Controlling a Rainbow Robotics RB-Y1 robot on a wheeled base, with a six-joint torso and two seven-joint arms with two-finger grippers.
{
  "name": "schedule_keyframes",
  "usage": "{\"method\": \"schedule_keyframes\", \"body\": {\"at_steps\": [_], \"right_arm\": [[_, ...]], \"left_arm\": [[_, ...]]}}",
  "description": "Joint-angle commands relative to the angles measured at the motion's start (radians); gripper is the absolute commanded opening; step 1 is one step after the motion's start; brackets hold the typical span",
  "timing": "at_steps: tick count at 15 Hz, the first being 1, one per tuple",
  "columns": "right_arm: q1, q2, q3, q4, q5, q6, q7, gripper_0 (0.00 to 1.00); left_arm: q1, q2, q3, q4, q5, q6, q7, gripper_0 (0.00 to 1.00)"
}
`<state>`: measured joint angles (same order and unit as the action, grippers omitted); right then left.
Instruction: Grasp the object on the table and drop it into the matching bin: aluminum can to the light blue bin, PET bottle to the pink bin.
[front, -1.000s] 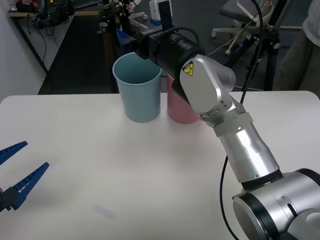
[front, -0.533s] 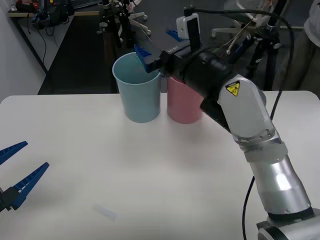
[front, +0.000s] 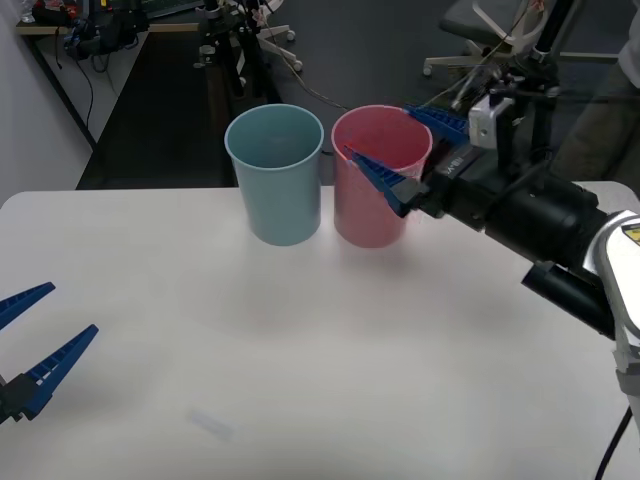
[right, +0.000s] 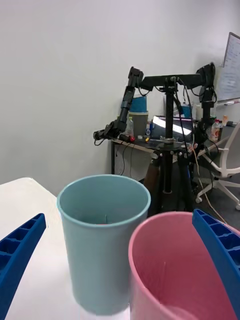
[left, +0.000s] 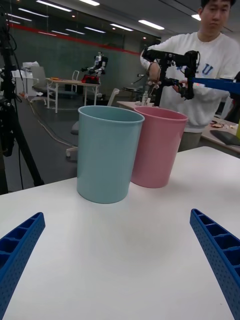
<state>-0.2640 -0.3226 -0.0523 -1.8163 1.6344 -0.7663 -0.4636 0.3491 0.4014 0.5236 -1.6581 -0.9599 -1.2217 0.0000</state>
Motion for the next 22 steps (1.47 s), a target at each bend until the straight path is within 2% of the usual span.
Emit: {"method": "schedule_keyframes", "body": {"at_steps": [1,4,6,11,16,22], "right_arm": [[0.08,-0.044,-0.09,0.0,-0.12,-0.085,0.105,1.0],[0.19,-0.055,-0.222,0.0,-0.199,-0.2,0.189,1.0],[0.261,-0.055,-0.311,0.0,-0.243,-0.268,0.2,1.0],[0.434,-0.056,-0.448,0.0,-0.369,-0.28,0.212,1.0],[0.526,-0.101,-0.508,-0.002,-0.439,-0.28,0.226,1.0],[0.552,-0.102,-0.512,0.0,-0.438,-0.264,0.237,1.0]], "left_arm": [[0.0,0.0,0.0,0.0,0.0,0.0,0.0,1.0],[0.0,0.0,0.0,0.0,0.0,0.0,0.0,1.0],[0.0,0.0,0.0,0.0,0.0,0.0,0.0,1.0],[0.0,0.0,0.0,0.0,0.0,0.0,0.0,1.0],[0.0,0.0,0.0,0.0,0.0,0.0,0.0,1.0],[0.0,0.0,0.0,0.0,0.0,0.0,0.0,1.0]]}}
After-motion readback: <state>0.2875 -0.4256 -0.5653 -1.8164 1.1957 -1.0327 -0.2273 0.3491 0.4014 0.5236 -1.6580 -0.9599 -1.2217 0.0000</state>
